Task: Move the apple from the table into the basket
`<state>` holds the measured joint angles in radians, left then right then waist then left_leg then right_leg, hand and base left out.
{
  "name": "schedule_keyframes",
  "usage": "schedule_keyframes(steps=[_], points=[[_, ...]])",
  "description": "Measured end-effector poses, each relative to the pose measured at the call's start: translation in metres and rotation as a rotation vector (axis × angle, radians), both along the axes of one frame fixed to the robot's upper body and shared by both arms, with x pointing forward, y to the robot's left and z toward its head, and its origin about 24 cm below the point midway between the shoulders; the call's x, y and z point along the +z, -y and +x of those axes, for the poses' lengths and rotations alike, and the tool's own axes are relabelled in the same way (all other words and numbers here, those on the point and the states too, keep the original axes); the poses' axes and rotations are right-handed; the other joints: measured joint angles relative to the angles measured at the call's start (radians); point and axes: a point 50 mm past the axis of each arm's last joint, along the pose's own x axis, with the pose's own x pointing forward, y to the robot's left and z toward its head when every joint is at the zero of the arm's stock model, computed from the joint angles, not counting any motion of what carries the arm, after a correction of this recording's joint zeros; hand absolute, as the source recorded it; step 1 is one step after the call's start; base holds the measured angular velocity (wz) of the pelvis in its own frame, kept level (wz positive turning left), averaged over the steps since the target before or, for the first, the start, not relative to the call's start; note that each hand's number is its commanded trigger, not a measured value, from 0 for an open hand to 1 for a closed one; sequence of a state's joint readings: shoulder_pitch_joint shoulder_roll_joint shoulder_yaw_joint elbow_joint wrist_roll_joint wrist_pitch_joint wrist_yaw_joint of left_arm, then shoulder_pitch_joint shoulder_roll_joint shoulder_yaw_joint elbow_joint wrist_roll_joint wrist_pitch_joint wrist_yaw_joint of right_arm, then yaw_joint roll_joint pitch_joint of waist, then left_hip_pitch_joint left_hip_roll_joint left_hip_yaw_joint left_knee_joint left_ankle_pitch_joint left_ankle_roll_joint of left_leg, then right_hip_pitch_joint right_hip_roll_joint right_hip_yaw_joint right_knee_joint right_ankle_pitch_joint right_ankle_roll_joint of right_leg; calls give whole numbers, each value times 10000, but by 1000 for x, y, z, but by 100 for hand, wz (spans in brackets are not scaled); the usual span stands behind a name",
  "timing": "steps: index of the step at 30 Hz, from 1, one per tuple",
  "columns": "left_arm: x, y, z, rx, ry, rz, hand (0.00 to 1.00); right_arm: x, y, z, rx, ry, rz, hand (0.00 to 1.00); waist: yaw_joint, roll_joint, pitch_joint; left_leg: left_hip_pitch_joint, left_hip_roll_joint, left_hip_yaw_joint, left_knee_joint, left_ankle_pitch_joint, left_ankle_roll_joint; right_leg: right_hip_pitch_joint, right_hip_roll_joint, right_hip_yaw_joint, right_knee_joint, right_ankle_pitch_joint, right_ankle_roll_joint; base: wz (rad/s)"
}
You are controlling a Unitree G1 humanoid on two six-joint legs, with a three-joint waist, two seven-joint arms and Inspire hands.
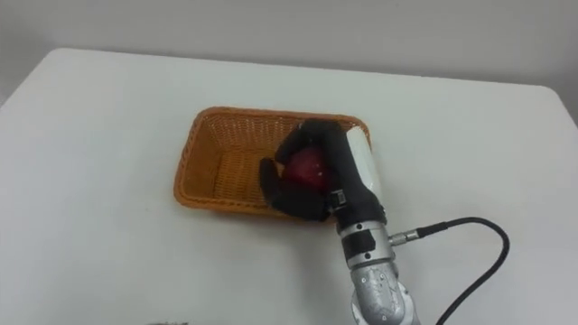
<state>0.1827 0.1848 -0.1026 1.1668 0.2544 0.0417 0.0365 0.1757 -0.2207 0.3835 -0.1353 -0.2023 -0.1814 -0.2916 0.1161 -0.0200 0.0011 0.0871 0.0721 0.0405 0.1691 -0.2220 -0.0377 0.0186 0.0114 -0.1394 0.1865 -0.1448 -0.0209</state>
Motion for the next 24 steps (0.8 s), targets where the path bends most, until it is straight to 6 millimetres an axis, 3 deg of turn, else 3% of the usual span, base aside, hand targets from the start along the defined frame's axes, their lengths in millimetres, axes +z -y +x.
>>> schedule_keyframes(steps=[6,24], points=[[0,0,2,-16,46,-1,0,0,0,0,109,-54,-30,0,3,-56,38,-13,-2,13,-9,0,0,-7,-4,5,-26,-7,10,0],[0,0,1,51,2,127,0,2,4,2,-236,55,-20,0,-26,-18,11,33,-9,143,0,0,1,23,-14,24,1,-9,14,-1]])
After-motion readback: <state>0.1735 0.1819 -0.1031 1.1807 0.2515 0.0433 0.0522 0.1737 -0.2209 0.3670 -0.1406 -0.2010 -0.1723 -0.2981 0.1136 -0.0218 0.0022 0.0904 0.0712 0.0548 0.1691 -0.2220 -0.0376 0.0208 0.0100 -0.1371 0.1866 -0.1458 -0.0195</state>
